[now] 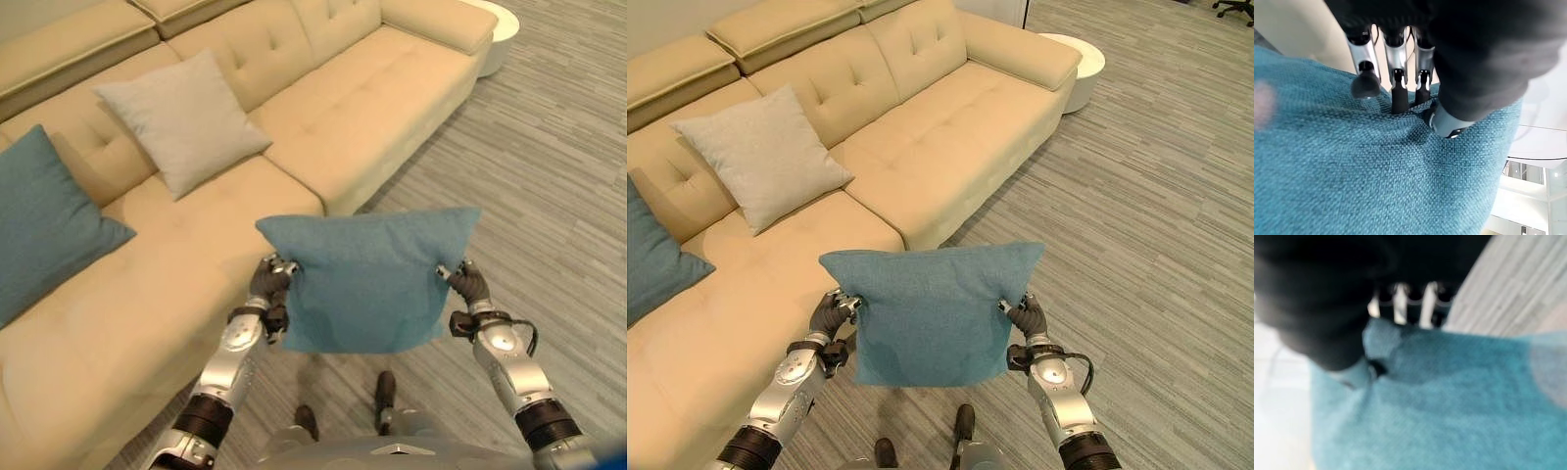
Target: Pick up all the scattered cushions and arrange them neatly on the sofa.
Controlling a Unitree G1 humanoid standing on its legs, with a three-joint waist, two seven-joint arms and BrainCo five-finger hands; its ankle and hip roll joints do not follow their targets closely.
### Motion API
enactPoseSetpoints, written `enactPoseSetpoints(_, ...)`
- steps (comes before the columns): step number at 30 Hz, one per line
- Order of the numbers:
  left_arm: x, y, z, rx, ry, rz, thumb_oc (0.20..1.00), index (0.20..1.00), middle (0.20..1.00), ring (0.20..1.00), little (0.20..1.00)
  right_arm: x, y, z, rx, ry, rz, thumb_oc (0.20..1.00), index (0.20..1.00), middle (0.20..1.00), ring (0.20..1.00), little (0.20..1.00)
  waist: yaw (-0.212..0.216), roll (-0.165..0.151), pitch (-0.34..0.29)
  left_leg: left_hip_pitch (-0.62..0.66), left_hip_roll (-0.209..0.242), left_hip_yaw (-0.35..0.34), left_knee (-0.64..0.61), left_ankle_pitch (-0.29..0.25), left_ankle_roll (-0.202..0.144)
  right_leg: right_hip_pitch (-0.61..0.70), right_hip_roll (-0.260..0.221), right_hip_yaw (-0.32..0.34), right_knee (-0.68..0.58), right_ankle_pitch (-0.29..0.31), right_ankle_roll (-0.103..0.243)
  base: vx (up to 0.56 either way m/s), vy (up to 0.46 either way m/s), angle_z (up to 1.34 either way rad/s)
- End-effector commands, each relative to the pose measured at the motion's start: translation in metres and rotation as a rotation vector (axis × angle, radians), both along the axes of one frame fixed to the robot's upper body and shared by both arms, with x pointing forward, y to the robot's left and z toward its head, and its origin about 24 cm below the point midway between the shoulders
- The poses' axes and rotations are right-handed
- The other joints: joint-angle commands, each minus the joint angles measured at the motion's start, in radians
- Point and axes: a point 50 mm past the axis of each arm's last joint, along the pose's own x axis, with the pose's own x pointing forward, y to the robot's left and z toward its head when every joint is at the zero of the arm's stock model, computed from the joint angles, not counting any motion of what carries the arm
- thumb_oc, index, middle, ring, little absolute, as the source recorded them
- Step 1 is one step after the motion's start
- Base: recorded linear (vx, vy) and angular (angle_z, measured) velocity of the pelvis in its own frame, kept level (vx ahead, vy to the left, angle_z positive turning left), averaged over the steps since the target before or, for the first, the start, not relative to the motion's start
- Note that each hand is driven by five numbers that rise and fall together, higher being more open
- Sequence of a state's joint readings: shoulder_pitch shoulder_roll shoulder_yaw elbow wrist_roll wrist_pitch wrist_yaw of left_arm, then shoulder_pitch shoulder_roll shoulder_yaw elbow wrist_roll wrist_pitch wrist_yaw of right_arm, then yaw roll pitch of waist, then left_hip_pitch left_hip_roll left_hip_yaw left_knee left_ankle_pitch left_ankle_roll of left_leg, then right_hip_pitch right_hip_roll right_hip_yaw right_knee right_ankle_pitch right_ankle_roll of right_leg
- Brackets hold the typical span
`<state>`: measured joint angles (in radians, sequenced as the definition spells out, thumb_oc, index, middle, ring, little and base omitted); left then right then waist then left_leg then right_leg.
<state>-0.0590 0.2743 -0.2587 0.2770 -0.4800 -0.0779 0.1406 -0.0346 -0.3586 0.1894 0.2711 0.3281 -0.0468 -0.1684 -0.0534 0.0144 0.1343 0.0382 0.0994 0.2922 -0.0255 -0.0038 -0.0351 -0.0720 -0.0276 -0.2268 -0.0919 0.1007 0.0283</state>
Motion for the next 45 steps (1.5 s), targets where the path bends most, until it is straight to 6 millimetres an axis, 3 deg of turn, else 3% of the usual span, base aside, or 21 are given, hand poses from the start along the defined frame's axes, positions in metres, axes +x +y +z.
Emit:
enactPoseSetpoints(1,0.019,-0.022,0.036,-0.020,-0.194,-0.133,0.200,0.200,0.200,0.200,0.200,0.015,0.011,0.042,0.064,-0.240,0.035,0.200,0.200,0.200,0.200,0.200,-0.022,-0.085,-0.064,-0.087,-0.027,-0.057,0.264,-0.075,-0.038,0.076,-0.029,0.057,0.066,-0.095,0.069,-0.02,-0.088,0.26)
enactPoseSetpoints(3,0.020,-0.023,0.037,-0.021,-0.198,-0.134,0.200,0.200,0.200,0.200,0.200,0.016,0.011,0.043,0.063,-0.244,0.036,0.200,0.200,0.200,0.200,0.200,-0.020,-0.088,-0.054,-0.129,-0.020,-0.085,0.329,-0.077,-0.041,0.075,-0.026,0.056,0.070,-0.099,0.062,-0.03,-0.039,0.23)
enactPoseSetpoints(5,0.022,-0.027,0.038,-0.039,-0.198,-0.134,0.200,0.200,0.200,0.200,0.200,0.017,0.009,0.044,0.056,-0.248,0.031,0.200,0.200,0.200,0.200,0.200,-0.015,-0.092,-0.047,-0.171,-0.031,-0.140,0.288,-0.092,-0.027,0.075,-0.028,0.054,0.072,-0.108,0.066,0.01,0.018,0.03)
enactPoseSetpoints(7,0.024,-0.032,0.040,-0.029,-0.201,-0.150,0.200,0.200,0.200,0.200,0.200,0.018,0.005,0.047,0.049,-0.260,0.006,0.200,0.200,0.200,0.200,0.200,0.007,-0.098,-0.045,-0.281,-0.026,-0.193,0.216,-0.007,-0.041,0.092,-0.031,0.063,0.066,-0.119,0.068,0.11,0.083,-0.01)
enactPoseSetpoints(9,0.023,-0.030,0.042,-0.033,-0.213,-0.143,0.200,0.200,0.200,0.200,0.200,0.019,0.005,0.047,0.050,-0.258,0.005,0.200,0.200,0.200,0.200,0.200,0.021,-0.088,-0.046,-0.273,-0.034,-0.233,0.161,0.004,-0.048,0.105,-0.024,0.090,0.072,-0.143,0.071,0.22,0.180,-0.06)
enactPoseSetpoints(16,0.019,-0.020,0.043,-0.007,-0.221,-0.143,0.200,0.200,0.200,0.200,0.200,0.018,0.016,0.044,0.071,-0.247,0.039,0.200,0.200,0.200,0.200,0.200,0.027,-0.068,-0.062,-0.175,-0.060,-0.169,0.120,-0.027,-0.008,0.097,-0.088,0.146,0.166,-0.151,0.106,0.17,0.203,-0.62)
enactPoseSetpoints(18,0.018,-0.016,0.044,0.000,-0.223,-0.132,0.200,0.200,0.200,0.200,0.200,0.020,0.020,0.045,0.076,-0.249,0.051,0.200,0.200,0.200,0.200,0.200,0.035,-0.059,-0.053,-0.154,-0.071,-0.150,0.122,-0.047,0.015,0.062,-0.102,0.155,0.253,-0.148,0.124,0.11,0.229,-0.58)
enactPoseSetpoints(19,0.016,-0.008,0.044,0.007,-0.225,-0.113,0.200,0.200,0.200,0.200,0.200,0.023,0.025,0.047,0.079,-0.255,0.077,0.200,0.200,0.200,0.200,0.200,0.041,-0.052,-0.041,-0.131,-0.078,-0.126,0.123,-0.066,0.036,0.006,-0.116,0.160,0.356,-0.103,0.149,0.11,0.219,-0.62)
enactPoseSetpoints(21,0.015,-0.003,0.044,0.019,-0.228,-0.102,0.200,0.200,0.200,0.200,0.200,0.023,0.031,0.046,0.084,-0.251,0.106,0.200,0.200,0.200,0.200,0.200,0.037,-0.037,-0.027,-0.091,-0.084,-0.112,0.115,-0.085,0.051,-0.080,-0.105,0.152,0.450,-0.087,0.152,0.21,0.235,-0.58)
enactPoseSetpoints(22,0.014,-0.003,0.043,0.012,-0.226,-0.090,0.200,0.200,0.200,0.200,0.200,0.024,0.032,0.047,0.081,-0.255,0.110,0.200,0.200,0.200,0.200,0.200,0.024,-0.034,-0.024,-0.057,-0.104,-0.119,0.102,-0.098,0.057,-0.135,-0.065,0.146,0.404,-0.096,0.132,0.29,0.157,-0.37)
enactPoseSetpoints(25,0.014,-0.002,0.043,0.014,-0.226,-0.088,0.200,0.200,0.200,0.200,0.200,0.024,0.031,0.047,0.077,-0.257,0.110,0.200,0.200,0.200,0.200,0.200,0.020,-0.034,-0.021,-0.041,-0.111,-0.121,0.095,-0.107,0.058,-0.131,-0.061,0.124,0.362,-0.092,0.128,0.16,0.018,-0.23)
enactPoseSetpoints(27,0.014,0.000,0.042,0.018,-0.225,-0.077,0.200,0.200,0.200,0.200,0.200,0.025,0.033,0.049,0.080,-0.266,0.121,0.200,0.200,0.200,0.200,0.200,0.000,-0.049,-0.028,0.037,-0.137,-0.117,0.055,-0.137,0.046,-0.177,-0.052,-0.015,0.161,-0.028,0.140,0.57,-0.081,0.14)
enactPoseSetpoints(29,0.015,-0.004,0.040,0.014,-0.225,-0.100,0.200,0.200,0.200,0.200,0.200,0.021,0.027,0.048,0.076,-0.270,0.108,0.200,0.200,0.200,0.200,0.200,-0.019,-0.056,-0.041,0.071,-0.151,-0.139,0.064,-0.173,0.044,-0.147,-0.037,0.011,0.117,-0.009,0.126,0.47,-0.107,0.16)
enactPoseSetpoints(32,0.013,-0.011,0.035,-0.022,-0.204,-0.106,0.200,0.200,0.200,0.200,0.200,0.015,0.019,0.042,0.075,-0.247,0.082,0.200,0.200,0.200,0.200,0.200,-0.034,-0.051,-0.068,0.082,-0.124,-0.144,0.153,-0.173,0.002,-0.097,-0.019,0.030,0.110,-0.011,0.100,0.27,-0.093,0.49)
enactPoseSetpoints(34,0.013,-0.015,0.035,-0.031,-0.201,-0.122,0.200,0.200,0.200,0.200,0.200,0.013,0.015,0.042,0.076,-0.248,0.067,0.200,0.200,0.200,0.200,0.200,-0.043,-0.063,-0.065,-0.006,-0.086,-0.142,0.362,-0.120,-0.043,-0.050,-0.014,0.032,0.089,-0.017,0.076,0.26,-0.207,0.13)
enactPoseSetpoints(35,0.013,-0.018,0.034,-0.041,-0.197,-0.127,0.200,0.200,0.200,0.200,0.200,0.012,0.011,0.042,0.071,-0.250,0.057,0.200,0.200,0.200,0.200,0.200,-0.037,-0.077,-0.058,-0.081,-0.057,-0.143,0.515,-0.075,-0.046,-0.011,-0.003,0.036,0.083,-0.046,0.043,0.26,-0.203,0.19)
enactPoseSetpoints(36,0.014,-0.018,0.034,-0.040,-0.197,-0.128,0.200,0.200,0.200,0.200,0.200,0.012,0.009,0.043,0.067,-0.246,0.045,0.200,0.200,0.200,0.200,0.200,-0.036,-0.085,-0.053,-0.128,-0.056,-0.145,0.564,-0.075,-0.037,0.001,-0.006,0.039,0.084,-0.057,0.035,0.25,-0.131,0.13)
enactPoseSetpoints(39,0.017,-0.021,0.036,-0.042,-0.197,-0.131,0.200,0.200,0.200,0.200,0.200,0.012,0.006,0.045,0.068,-0.255,0.032,0.200,0.200,0.200,0.200,0.200,-0.014,-0.106,-0.044,-0.212,-0.078,-0.157,0.488,-0.134,0.003,0.043,-0.012,0.060,0.066,-0.078,0.044,0.26,-0.006,-0.04)
enactPoseSetpoints(42,0.016,-0.024,0.037,-0.033,-0.201,-0.149,0.200,0.200,0.200,0.200,0.200,0.011,0.003,0.045,0.055,-0.256,0.020,0.200,0.200,0.200,0.200,0.200,0.007,-0.101,-0.037,-0.266,-0.085,-0.184,0.289,-0.046,-0.007,0.078,-0.005,0.072,0.045,-0.090,0.054,0.24,0.074,-0.33)
enactPoseSetpoints(43,0.015,-0.023,0.037,-0.025,-0.203,-0.146,0.200,0.200,0.200,0.200,0.200,0.013,0.000,0.045,0.055,-0.257,-0.012,0.200,0.200,0.200,0.200,0.200,0.023,-0.093,-0.032,-0.339,-0.070,-0.185,0.234,0.031,-0.026,0.119,0.007,0.089,0.030,-0.111,0.049,0.27,0.107,-0.36)
enactPoseSetpoints(45,0.011,-0.021,0.033,-0.024,-0.185,-0.143,0.200,0.200,0.200,0.200,0.200,0.010,0.006,0.041,0.074,-0.242,0.011,0.200,0.200,0.200,0.200,0.200,0.024,-0.078,-0.053,-0.244,-0.072,-0.170,0.133,0.015,-0.018,0.137,0.012,0.098,0.051,-0.144,0.059,0.39,0.172,-0.54)
